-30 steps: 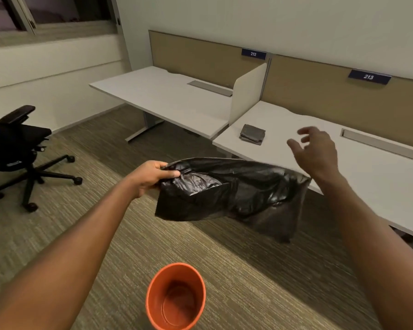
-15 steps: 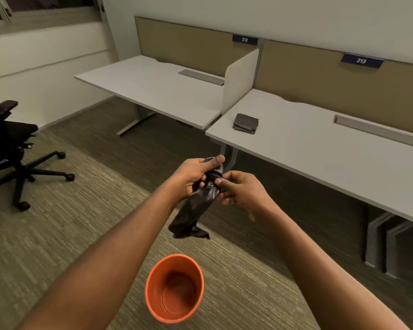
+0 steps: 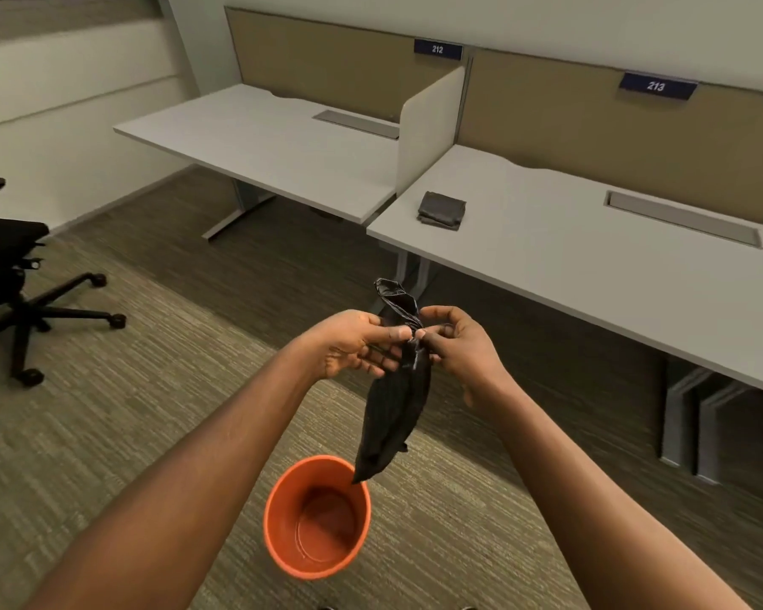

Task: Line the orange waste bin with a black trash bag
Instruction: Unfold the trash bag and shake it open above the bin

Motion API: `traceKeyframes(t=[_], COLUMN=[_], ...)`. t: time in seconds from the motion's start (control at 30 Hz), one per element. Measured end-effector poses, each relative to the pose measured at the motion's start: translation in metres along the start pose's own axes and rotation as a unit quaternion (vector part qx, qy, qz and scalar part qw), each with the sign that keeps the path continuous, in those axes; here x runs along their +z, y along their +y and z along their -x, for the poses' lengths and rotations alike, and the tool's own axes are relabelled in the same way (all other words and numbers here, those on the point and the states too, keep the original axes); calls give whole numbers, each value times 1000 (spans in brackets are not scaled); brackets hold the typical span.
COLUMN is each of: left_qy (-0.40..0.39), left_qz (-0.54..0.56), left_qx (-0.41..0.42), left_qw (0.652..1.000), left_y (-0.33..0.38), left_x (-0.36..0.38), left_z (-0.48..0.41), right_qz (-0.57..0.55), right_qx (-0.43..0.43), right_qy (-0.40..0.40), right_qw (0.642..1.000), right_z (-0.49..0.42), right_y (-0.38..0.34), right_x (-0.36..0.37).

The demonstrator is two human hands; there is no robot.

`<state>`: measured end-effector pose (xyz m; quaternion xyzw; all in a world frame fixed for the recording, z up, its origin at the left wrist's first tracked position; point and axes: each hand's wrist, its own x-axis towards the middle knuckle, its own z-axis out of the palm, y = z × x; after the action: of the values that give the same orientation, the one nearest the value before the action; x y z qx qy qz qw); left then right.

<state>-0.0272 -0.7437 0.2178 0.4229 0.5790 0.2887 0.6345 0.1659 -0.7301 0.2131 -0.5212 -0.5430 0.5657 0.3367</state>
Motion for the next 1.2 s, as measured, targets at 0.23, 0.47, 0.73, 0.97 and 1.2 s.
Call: traceKeyframes(t=[0.23, 0.47, 0.73, 0.97, 1.2], left_qy=[96, 108, 152, 293, 197], left_qz=[31, 42, 38, 95, 74], left_qx=[10, 31, 34, 42, 53], left_qw=[995, 993, 987, 950, 976], left_y=[-6, -13, -14, -21, -29], left_x=[12, 21, 33, 11, 9], left_z=[-4, -1, -1, 2, 6], right_qz=[43, -14, -44, -37, -118], right_qx=[-14, 4, 12, 7, 57], right_qy=[40, 21, -2, 42, -14], right_qw=[998, 1000, 999, 998, 991], right_z=[0, 4, 8, 4, 4], right_y=[9, 13, 9, 16, 14], right_x=[-6, -11, -15, -34, -33])
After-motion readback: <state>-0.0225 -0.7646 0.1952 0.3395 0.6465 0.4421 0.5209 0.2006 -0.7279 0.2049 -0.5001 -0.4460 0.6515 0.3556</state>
